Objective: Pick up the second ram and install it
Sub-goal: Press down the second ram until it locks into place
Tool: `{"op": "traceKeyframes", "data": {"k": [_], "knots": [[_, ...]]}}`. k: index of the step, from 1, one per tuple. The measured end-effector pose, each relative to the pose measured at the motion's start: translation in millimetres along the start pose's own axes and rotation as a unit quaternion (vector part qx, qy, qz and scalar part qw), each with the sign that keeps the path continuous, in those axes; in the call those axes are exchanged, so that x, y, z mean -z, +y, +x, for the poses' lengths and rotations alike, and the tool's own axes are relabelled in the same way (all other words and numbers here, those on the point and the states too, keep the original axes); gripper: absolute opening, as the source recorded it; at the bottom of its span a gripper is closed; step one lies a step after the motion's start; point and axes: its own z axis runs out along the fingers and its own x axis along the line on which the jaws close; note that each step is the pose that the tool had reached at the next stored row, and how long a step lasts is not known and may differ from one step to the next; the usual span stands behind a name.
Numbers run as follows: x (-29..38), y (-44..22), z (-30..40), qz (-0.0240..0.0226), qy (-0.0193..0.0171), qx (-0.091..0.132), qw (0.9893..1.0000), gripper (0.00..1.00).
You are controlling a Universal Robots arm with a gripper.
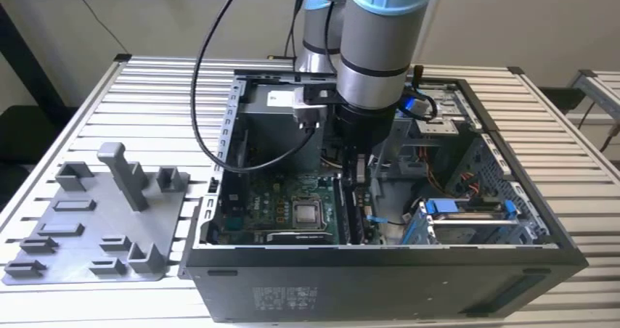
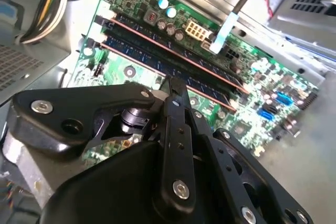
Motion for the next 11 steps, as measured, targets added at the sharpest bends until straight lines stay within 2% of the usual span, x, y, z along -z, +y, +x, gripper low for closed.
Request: {"op": "traceKeyframes", "data": {"k": [3, 11], "knots": [[6.6, -0.2, 0.0, 0.0, 0.0001, 0.0, 1.0, 0.11], [7.5, -0.2, 0.0, 0.0, 0.0, 0.0, 1.0, 0.11]]}}
